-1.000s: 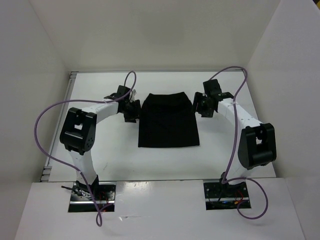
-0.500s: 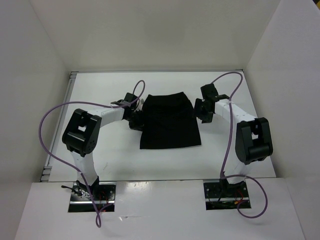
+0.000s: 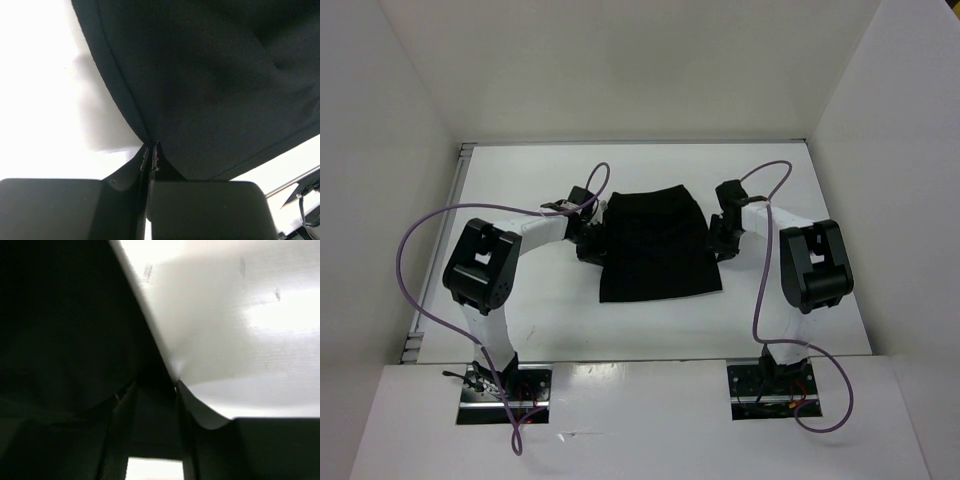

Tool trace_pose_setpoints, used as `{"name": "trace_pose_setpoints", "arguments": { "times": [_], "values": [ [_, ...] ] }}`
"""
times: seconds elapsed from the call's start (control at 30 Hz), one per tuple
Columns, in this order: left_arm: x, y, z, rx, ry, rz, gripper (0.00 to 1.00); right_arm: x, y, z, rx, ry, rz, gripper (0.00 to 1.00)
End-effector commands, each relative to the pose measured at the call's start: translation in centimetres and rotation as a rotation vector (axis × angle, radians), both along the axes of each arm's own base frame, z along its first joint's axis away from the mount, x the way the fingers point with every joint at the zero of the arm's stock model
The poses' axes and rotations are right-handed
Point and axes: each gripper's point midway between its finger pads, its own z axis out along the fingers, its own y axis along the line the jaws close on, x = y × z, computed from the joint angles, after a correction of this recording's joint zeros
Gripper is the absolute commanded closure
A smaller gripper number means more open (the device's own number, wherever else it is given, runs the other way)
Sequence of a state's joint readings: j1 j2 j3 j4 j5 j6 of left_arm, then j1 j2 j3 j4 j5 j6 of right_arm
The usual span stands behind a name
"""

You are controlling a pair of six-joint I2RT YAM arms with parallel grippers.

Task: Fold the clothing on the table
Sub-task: Flatten the skirt out

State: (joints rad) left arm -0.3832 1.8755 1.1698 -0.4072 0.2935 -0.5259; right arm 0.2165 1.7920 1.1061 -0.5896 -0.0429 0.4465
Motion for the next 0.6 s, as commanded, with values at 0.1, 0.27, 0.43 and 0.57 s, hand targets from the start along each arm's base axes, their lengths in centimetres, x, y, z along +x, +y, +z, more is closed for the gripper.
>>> {"name": "trace_pose_setpoints", "arguments": {
  "times": [0.1,0.27,0.43,0.57],
  "values": [
    [-1.1,-0.9,0.6,-0.058,0.019,-0.044,1.00,-1.0,2.8,-2.3,0.120,0.078,0.082,0.83],
    [3.0,-2.1,5.6,-0.236,-0.074,-0.051,1.00,2.2,4.2,3.9,0.181,-0.090,0.116,1.00],
    [12.2,-0.5,15.8,-0.307,-0.319,-0.025,1.00,10.5,2.0,19.1,0.082,-0.493,0.039,1.00],
    [18.4,1.6,25.6,-0.402,-0.513,-0.004,1.00,13.4,1.5,30.7,0.096,-0.780,0.008,1.00]
  ]
}}
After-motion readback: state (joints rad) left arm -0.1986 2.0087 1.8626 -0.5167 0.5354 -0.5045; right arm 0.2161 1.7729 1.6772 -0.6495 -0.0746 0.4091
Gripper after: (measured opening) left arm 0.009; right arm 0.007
